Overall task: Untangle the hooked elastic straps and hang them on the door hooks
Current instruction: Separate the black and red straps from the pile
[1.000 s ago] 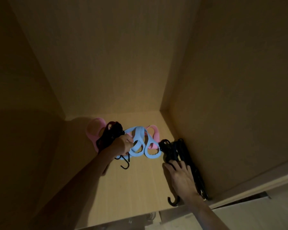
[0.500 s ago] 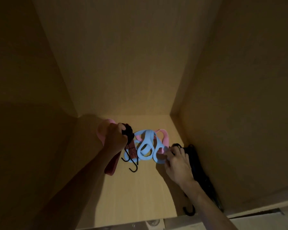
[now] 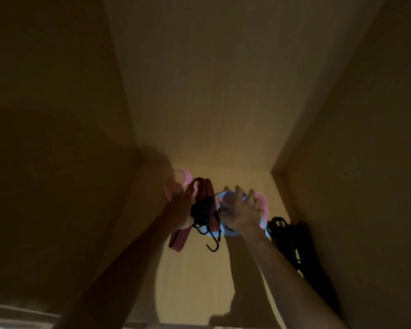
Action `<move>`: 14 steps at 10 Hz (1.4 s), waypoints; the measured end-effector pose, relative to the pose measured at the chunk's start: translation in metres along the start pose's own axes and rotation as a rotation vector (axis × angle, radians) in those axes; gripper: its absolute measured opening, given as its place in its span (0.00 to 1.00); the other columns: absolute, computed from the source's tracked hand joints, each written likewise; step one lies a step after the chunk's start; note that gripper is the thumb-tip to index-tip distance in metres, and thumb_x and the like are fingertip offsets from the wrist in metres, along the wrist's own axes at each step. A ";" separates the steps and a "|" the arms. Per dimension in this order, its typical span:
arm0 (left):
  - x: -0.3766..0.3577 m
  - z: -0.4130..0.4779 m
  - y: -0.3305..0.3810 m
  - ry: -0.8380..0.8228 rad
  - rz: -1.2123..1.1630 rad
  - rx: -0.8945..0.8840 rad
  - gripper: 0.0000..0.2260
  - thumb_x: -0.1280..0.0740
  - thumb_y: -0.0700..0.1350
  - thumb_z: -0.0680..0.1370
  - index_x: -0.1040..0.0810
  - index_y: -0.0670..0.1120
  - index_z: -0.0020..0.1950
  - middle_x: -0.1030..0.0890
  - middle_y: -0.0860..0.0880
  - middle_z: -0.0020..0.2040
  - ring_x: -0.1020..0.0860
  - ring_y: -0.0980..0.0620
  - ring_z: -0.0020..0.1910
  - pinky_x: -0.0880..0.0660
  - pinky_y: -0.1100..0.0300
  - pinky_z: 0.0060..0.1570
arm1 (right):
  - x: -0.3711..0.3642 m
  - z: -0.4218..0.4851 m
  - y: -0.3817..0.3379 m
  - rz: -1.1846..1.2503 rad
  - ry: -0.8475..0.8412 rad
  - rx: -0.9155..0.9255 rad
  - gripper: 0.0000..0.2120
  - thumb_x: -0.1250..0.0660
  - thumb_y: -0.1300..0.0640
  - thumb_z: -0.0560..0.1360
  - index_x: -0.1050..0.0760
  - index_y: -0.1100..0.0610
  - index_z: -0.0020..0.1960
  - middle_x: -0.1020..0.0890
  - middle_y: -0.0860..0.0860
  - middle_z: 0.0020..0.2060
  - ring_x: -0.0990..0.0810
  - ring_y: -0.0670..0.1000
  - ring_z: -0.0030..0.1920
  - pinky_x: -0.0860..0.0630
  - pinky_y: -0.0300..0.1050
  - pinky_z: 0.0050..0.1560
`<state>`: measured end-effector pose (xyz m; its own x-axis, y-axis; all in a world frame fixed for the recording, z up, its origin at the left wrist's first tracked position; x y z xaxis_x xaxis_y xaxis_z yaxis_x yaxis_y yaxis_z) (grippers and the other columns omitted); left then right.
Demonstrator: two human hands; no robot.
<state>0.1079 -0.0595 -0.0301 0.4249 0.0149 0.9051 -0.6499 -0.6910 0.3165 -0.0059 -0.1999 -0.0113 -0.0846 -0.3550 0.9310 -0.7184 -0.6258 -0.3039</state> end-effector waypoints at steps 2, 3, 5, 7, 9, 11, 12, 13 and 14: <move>0.014 -0.007 -0.015 0.082 -0.002 0.027 0.16 0.35 0.41 0.74 0.29 0.42 0.61 0.34 0.38 0.67 0.28 0.43 0.60 0.26 0.54 0.57 | -0.027 0.012 -0.002 0.256 -0.139 0.017 0.27 0.33 0.54 0.71 0.35 0.52 0.68 0.31 0.59 0.65 0.31 0.61 0.64 0.32 0.52 0.65; 0.028 -0.002 -0.022 0.220 -0.027 -0.015 0.15 0.37 0.43 0.76 0.31 0.44 0.61 0.28 0.39 0.63 0.23 0.42 0.54 0.24 0.49 0.55 | -0.030 0.013 -0.018 0.340 -0.100 0.118 0.20 0.35 0.63 0.73 0.29 0.58 0.65 0.29 0.59 0.64 0.30 0.59 0.63 0.32 0.46 0.60; 0.063 -0.014 -0.047 0.407 -0.091 0.118 0.18 0.44 0.51 0.76 0.28 0.43 0.61 0.21 0.41 0.56 0.23 0.37 0.56 0.29 0.48 0.57 | -0.036 -0.005 -0.099 0.539 -0.138 0.374 0.16 0.40 0.67 0.74 0.28 0.52 0.59 0.31 0.45 0.49 0.32 0.46 0.51 0.35 0.30 0.48; 0.098 -0.034 -0.081 0.528 -0.122 0.222 0.17 0.38 0.44 0.77 0.30 0.39 0.65 0.23 0.38 0.60 0.24 0.39 0.57 0.28 0.48 0.56 | -0.062 -0.035 -0.183 0.588 -0.311 0.642 0.13 0.38 0.54 0.67 0.26 0.62 0.47 0.28 0.41 0.41 0.30 0.39 0.42 0.27 0.48 0.47; 0.091 -0.042 -0.096 0.405 -0.119 0.279 0.20 0.36 0.43 0.76 0.33 0.40 0.67 0.24 0.39 0.60 0.24 0.40 0.57 0.26 0.49 0.56 | -0.047 -0.009 -0.128 0.381 -0.077 0.343 0.11 0.38 0.52 0.73 0.25 0.54 0.54 0.21 0.53 0.50 0.21 0.57 0.53 0.23 0.50 0.52; 0.076 -0.036 -0.068 0.367 -0.177 0.193 0.13 0.37 0.46 0.77 0.28 0.42 0.59 0.21 0.43 0.54 0.22 0.42 0.51 0.27 0.52 0.46 | -0.028 0.006 -0.023 -0.081 -0.012 -0.079 0.17 0.44 0.50 0.78 0.32 0.58 0.63 0.28 0.58 0.58 0.28 0.58 0.59 0.31 0.50 0.57; 0.071 -0.028 -0.059 0.342 -0.211 0.161 0.13 0.37 0.46 0.77 0.28 0.41 0.58 0.22 0.43 0.54 0.22 0.43 0.53 0.27 0.53 0.48 | -0.040 0.005 -0.027 0.121 -0.099 0.016 0.11 0.41 0.54 0.77 0.25 0.59 0.54 0.22 0.57 0.50 0.20 0.57 0.51 0.26 0.45 0.47; 0.081 -0.030 -0.053 0.385 -0.274 0.160 0.12 0.37 0.45 0.77 0.27 0.40 0.55 0.22 0.43 0.49 0.21 0.43 0.48 0.29 0.56 0.42 | -0.033 -0.002 -0.066 0.353 -0.072 0.201 0.03 0.37 0.61 0.75 0.24 0.58 0.45 0.21 0.53 0.42 0.20 0.53 0.46 0.29 0.38 0.40; 0.101 -0.032 -0.052 0.488 -0.352 0.122 0.10 0.36 0.43 0.76 0.26 0.38 0.53 0.24 0.44 0.44 0.22 0.44 0.44 0.31 0.57 0.38 | -0.028 -0.017 -0.118 0.442 -0.107 0.382 0.07 0.38 0.62 0.75 0.21 0.58 0.43 0.20 0.53 0.38 0.23 0.48 0.38 0.30 0.37 0.40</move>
<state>0.1644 0.0015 0.0544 0.2450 0.5666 0.7867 -0.4334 -0.6619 0.6117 0.0700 -0.1042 0.0017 -0.2346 -0.6948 0.6798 -0.3295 -0.6011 -0.7281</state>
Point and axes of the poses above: each hand's wrist, its own z-axis towards the middle knuckle, its own x-axis out of the back of the hand, y = z × x, the point moved 6 cm from there along z, towards the middle knuckle
